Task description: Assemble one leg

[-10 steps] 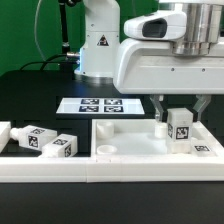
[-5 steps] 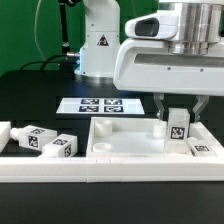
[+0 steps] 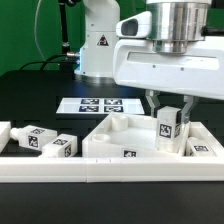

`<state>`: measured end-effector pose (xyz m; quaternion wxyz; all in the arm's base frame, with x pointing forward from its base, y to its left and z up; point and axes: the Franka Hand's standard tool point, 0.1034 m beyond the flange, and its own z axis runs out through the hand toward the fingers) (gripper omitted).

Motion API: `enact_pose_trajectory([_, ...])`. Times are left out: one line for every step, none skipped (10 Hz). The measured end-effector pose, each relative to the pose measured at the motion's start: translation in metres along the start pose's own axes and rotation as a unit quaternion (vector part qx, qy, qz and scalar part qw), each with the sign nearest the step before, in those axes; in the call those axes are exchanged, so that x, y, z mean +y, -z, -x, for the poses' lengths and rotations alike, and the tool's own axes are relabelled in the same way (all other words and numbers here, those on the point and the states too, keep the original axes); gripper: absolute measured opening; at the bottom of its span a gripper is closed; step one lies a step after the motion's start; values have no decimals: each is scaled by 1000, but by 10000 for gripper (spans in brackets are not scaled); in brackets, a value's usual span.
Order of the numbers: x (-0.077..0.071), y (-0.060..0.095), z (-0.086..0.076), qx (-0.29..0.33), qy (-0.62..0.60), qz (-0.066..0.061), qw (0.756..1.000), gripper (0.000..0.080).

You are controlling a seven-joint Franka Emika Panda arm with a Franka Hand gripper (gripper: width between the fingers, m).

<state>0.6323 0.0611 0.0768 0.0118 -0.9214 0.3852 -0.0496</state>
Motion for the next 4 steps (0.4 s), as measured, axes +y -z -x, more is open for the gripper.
enact_pose_trajectory([1,0,-1,1,-20,1,1000,288])
enact_pose_trajectory([1,-1,-1,1,-18,1,1000,373])
enact_pose_trajectory([1,-1,-1,1,-18,1,1000,545])
enact_pose_trajectory([1,-1,-1,1,-18,1,1000,545])
